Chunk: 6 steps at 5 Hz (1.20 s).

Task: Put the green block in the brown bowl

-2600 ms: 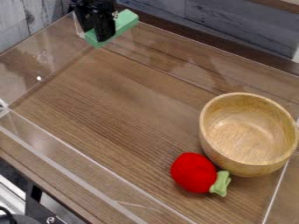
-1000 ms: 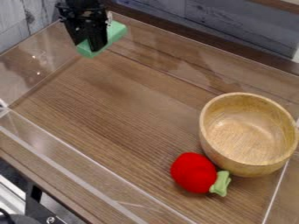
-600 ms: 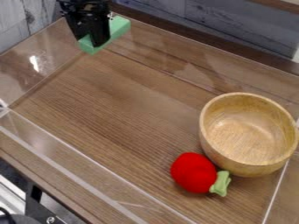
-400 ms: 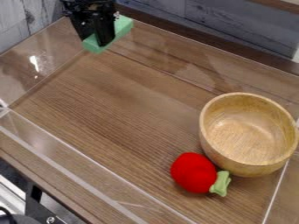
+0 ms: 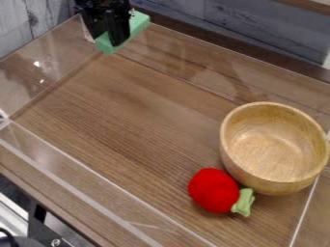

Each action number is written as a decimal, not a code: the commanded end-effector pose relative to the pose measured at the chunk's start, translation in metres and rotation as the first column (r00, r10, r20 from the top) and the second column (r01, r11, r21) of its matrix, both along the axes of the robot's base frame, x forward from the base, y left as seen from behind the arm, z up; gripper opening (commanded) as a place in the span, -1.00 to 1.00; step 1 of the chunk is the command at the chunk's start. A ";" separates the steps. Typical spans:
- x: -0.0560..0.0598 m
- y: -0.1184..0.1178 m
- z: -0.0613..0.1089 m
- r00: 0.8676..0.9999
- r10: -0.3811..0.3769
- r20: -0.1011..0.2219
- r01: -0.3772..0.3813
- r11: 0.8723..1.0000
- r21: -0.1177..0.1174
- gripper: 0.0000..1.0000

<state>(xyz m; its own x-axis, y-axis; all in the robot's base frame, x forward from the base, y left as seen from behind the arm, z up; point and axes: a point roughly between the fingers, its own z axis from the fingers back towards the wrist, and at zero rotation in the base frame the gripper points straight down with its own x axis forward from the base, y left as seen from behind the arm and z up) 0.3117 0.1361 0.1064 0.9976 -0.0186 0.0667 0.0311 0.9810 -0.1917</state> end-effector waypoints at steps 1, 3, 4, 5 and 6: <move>0.006 0.016 0.009 0.997 -0.060 0.049 0.058 0.997 0.043 -1.00; -0.006 0.037 0.002 0.995 -0.094 0.029 0.093 0.995 0.045 -1.00; -0.010 -0.002 0.013 0.988 -0.152 0.026 0.151 0.988 0.023 -1.00; -0.012 -0.041 0.024 0.975 -0.219 0.029 0.219 0.976 0.009 -1.00; -0.010 -0.079 0.037 0.970 -0.239 0.032 0.240 0.971 -0.004 -1.00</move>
